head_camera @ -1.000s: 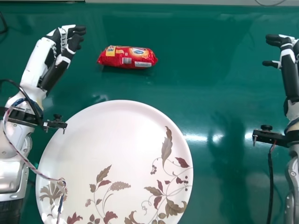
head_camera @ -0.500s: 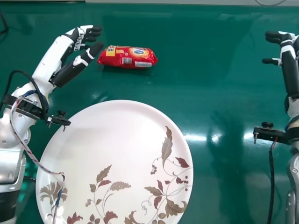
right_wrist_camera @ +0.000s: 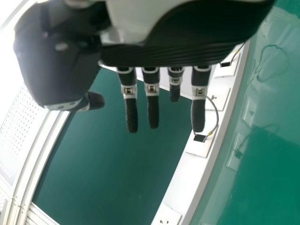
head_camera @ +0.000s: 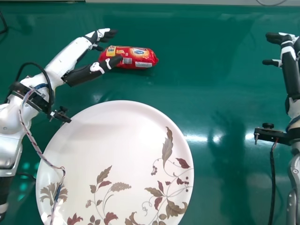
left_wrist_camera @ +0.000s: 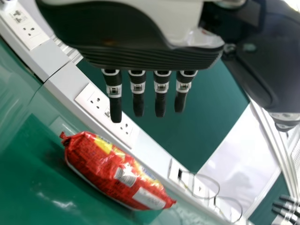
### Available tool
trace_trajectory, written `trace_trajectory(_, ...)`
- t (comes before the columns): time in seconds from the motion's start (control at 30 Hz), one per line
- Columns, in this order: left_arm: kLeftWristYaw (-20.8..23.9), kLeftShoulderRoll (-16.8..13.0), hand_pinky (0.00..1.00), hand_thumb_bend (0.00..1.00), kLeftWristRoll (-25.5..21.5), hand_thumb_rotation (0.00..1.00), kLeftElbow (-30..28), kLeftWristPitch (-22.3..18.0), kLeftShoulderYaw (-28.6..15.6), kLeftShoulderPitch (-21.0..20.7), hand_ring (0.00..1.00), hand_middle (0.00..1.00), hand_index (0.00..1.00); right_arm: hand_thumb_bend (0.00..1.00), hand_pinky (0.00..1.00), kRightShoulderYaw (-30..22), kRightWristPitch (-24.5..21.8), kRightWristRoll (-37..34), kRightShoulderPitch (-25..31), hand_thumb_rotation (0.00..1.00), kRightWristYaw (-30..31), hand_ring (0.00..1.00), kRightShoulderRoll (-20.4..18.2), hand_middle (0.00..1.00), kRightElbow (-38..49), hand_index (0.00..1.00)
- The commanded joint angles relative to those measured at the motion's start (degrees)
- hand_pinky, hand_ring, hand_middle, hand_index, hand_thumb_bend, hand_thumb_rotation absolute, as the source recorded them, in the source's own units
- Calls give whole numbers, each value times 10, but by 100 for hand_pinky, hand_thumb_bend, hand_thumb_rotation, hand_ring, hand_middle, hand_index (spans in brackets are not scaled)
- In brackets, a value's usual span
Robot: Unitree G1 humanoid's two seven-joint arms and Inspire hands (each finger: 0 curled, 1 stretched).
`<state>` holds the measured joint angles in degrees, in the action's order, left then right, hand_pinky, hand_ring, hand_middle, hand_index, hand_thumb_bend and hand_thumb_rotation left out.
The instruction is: Pick up biscuit and place it in the plate
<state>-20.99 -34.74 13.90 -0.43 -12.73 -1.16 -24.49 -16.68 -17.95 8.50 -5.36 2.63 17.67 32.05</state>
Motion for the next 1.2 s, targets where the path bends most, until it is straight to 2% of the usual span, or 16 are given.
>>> trace_trajectory(0.0,-1,-15,83,100,29,31,7,-11,15,-13,97,97,99,35,63,-6,1,-3,2,57,0,78,3,81,-3,74)
trace_trajectory(0.13,-2,-30,88,100,76,33,21,-15,35,-36,98,98,99,34,63,-5,-1,-4,3,57,0,78,3,81,-3,75)
trace_trajectory(0.33,-13,-44,86,100,120,34,65,-26,67,-83,97,97,100,33,62,-3,2,3,4,56,0,76,7,79,-4,74)
trace_trajectory(0.5,-23,-46,89,100,143,30,88,-17,85,-113,97,96,100,34,64,-4,-2,-4,5,55,1,78,4,81,0,75)
trace_trajectory(0.63,-19,-49,89,100,160,26,107,-25,95,-130,95,95,100,34,63,-3,0,-2,9,55,1,77,4,80,4,75)
trace_trajectory(0.87,-16,-58,90,100,194,29,138,-44,113,-160,95,94,100,36,61,-8,5,-1,14,57,0,76,6,79,-1,75)
trace_trajectory(1.03,-16,-65,92,100,215,31,156,-51,127,-177,95,94,100,34,61,-11,5,-7,14,54,3,76,5,79,-1,74)
trace_trajectory(1.17,-21,-69,91,100,236,32,166,-45,139,-192,95,94,100,36,62,-12,4,-8,13,55,4,77,6,80,-4,75)
